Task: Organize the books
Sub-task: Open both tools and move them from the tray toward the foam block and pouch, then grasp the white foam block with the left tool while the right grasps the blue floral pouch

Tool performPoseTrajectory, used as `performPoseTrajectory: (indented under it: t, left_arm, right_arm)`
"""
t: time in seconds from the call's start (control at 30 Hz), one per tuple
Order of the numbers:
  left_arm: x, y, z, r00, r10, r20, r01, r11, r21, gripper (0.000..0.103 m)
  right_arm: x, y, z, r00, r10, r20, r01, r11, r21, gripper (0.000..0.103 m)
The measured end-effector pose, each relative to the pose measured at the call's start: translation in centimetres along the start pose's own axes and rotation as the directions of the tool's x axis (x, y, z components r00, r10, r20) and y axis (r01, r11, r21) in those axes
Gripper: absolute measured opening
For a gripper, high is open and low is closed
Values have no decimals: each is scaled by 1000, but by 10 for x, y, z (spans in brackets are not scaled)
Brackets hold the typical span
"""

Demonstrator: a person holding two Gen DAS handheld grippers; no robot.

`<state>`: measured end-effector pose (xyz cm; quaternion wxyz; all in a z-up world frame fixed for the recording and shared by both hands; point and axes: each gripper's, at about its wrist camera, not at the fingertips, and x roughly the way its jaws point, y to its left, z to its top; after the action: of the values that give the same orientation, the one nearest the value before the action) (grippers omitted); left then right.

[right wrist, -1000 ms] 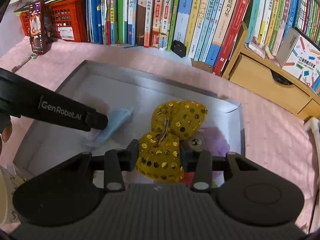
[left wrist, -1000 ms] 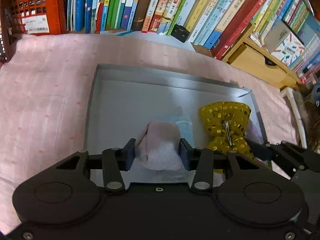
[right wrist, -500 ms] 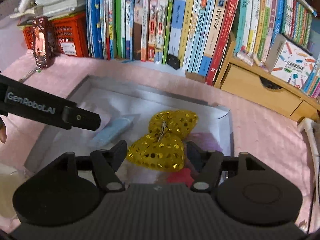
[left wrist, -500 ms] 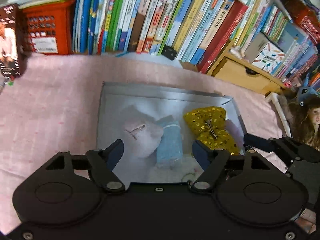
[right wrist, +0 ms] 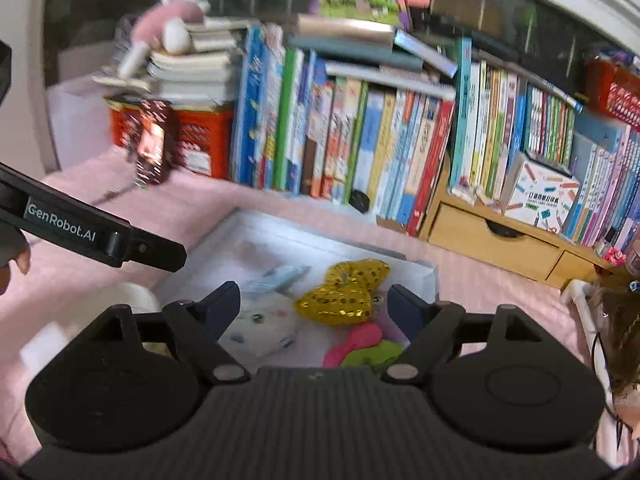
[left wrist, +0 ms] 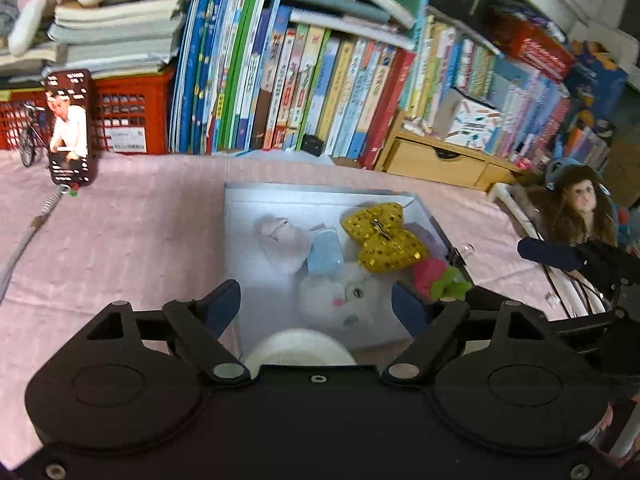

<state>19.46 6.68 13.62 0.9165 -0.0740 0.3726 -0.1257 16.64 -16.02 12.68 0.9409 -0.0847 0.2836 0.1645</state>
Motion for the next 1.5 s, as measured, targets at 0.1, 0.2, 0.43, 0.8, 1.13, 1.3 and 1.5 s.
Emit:
performPoseTrajectory:
  t: [0.1,0.2,0.43,0.8,1.13,1.3,1.5]
  left_arm:
    - [-21,-4,-21,999,-7,36,5,999,35,84]
    - [-38,-9,-44,997,-10,73,5,997,73,85]
    - [-53,-17,-107,990,15,141,-35,989,142,88]
    - [-56,-3,-190,934,147,327,-172,984,48,92]
    - [-42,15,-218,900,257,351,-268,963,-19,94]
    - [-33,13,-219,897,280,343,-303,953,14,94]
    - [-27,16,-220,899,283,333,-300,954,-1,94]
  right_arm:
    - [-22,5,-18,998,16,57,-15,1000,-4,91]
    - [-38,12,-38,994,20,106,-19,1000,-7,92]
    - [-44,24,-88,989,27,142,-31,999,29,92]
    - [-37,34,-132,980,8,199,-36,990,136,92]
    - [-20,47,-141,982,7,191,-47,978,202,70]
    - [-14,53,-142,984,1,178,-36,981,193,67]
    - [-11,55,-141,986,-20,166,-13,981,195,63]
